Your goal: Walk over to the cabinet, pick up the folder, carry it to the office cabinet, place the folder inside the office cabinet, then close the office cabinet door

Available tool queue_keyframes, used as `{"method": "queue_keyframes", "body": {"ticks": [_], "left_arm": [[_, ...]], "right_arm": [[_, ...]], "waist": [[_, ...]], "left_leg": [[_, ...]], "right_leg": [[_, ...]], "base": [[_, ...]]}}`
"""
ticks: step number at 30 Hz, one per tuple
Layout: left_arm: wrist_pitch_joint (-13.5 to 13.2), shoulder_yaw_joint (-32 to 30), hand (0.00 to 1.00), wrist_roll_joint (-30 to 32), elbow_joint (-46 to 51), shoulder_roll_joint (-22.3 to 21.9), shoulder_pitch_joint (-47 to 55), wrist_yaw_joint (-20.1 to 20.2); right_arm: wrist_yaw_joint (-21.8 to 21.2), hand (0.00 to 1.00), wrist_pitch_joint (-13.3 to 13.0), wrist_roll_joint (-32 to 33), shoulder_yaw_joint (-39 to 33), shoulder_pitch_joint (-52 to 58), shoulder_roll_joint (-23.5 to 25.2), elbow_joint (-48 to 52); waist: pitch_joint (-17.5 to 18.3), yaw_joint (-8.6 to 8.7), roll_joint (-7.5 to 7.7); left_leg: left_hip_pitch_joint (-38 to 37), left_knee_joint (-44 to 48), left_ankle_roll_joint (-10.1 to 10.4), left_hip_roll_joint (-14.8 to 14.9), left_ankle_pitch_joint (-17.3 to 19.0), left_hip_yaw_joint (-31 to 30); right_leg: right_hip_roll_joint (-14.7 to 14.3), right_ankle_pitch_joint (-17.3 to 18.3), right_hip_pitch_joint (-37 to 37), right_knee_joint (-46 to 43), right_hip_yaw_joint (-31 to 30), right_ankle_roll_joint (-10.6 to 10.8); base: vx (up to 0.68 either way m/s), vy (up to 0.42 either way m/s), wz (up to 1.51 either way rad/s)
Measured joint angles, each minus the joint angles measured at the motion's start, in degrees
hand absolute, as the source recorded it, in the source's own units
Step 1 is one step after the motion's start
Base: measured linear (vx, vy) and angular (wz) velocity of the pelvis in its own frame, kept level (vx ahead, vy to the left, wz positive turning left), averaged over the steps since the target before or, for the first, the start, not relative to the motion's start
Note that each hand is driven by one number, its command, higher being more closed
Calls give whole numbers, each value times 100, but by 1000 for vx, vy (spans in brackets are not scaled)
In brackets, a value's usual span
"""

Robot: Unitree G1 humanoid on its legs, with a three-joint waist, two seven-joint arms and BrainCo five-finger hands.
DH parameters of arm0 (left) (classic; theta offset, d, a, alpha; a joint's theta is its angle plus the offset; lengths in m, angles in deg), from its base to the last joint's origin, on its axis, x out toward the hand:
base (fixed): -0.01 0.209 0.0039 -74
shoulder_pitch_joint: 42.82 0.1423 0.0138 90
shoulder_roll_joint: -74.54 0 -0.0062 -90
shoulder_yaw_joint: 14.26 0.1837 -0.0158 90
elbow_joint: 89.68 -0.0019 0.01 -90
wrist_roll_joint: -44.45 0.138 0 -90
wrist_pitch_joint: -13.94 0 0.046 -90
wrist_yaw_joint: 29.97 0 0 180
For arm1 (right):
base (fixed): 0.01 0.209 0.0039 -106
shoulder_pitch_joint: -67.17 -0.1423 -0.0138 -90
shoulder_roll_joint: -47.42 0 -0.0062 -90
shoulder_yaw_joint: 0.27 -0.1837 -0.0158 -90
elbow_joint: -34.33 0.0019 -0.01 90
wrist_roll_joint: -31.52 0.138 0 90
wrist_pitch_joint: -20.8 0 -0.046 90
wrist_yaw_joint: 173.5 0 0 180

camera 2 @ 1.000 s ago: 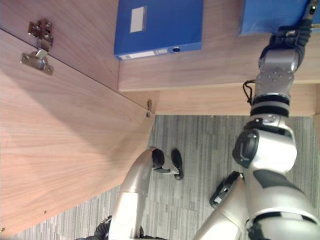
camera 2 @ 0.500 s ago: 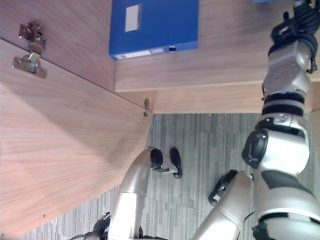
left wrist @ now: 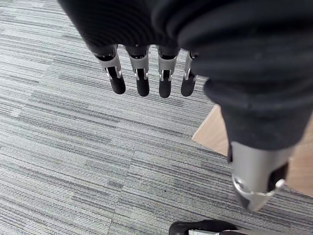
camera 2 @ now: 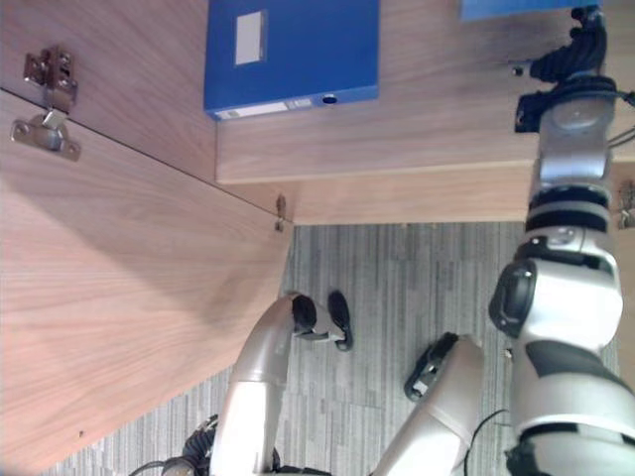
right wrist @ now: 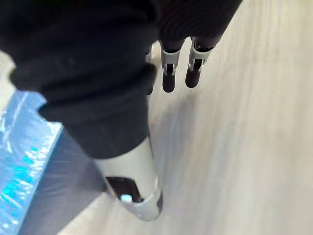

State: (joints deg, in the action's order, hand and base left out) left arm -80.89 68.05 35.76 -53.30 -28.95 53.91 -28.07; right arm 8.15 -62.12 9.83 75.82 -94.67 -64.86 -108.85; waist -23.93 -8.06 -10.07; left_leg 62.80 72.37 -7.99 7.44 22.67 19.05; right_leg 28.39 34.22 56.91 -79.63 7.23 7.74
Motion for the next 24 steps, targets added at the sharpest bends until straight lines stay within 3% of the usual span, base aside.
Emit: {"method": "queue_keyframes", "body": {"ticks": [5, 10, 13, 18, 24], "left_arm": [[45, -9, 0, -4, -35, 65, -94, 223], [77, -23, 0, -5, -52, 142, -168, 384], [98, -28, 0, -5, -99, 259, -192, 452], [137, -44, 0, -6, -102, 342, -236, 469], [220, -86, 0, -4, -262, 387, -280, 450]], "right_arm": [[-509, 0, -395, 76, 68, 463, -125, 203], [-1005, 0, -647, 275, 591, 976, -190, 481], [-1193, 0, -717, 241, 1203, 1377, -77, 688], [-1380, 0, -732, -226, 2195, 2000, 109, 1159], [-1605, 0, -736, -462, 2709, 2301, 185, 1308]], "waist": [[-31, 38, 50], [-38, 143, 118], [54, 211, 322], [231, 282, 521], [391, 369, 657]], "left_leg": [[-110, -39, 5, 40, 3, 27], [-293, -174, 26, 133, -5, 77], [-455, -316, 53, 195, -19, 160], [-728, -522, 88, 292, -29, 243], [-891, -681, 110, 289, -44, 299]], "right_leg": [[-30, -25, -80, 62, -5, -6], [-158, -145, -208, 257, -7, -15], [-258, -225, -288, 428, -39, -30], [-425, -370, -491, 734, -29, -39], [-456, -476, -628, 939, -20, -29]], "base": [[9, -36, -6], [-7, -39, -15], [1, -37, -20], [-4, -45, -19], [-14, -22, -6]]}}
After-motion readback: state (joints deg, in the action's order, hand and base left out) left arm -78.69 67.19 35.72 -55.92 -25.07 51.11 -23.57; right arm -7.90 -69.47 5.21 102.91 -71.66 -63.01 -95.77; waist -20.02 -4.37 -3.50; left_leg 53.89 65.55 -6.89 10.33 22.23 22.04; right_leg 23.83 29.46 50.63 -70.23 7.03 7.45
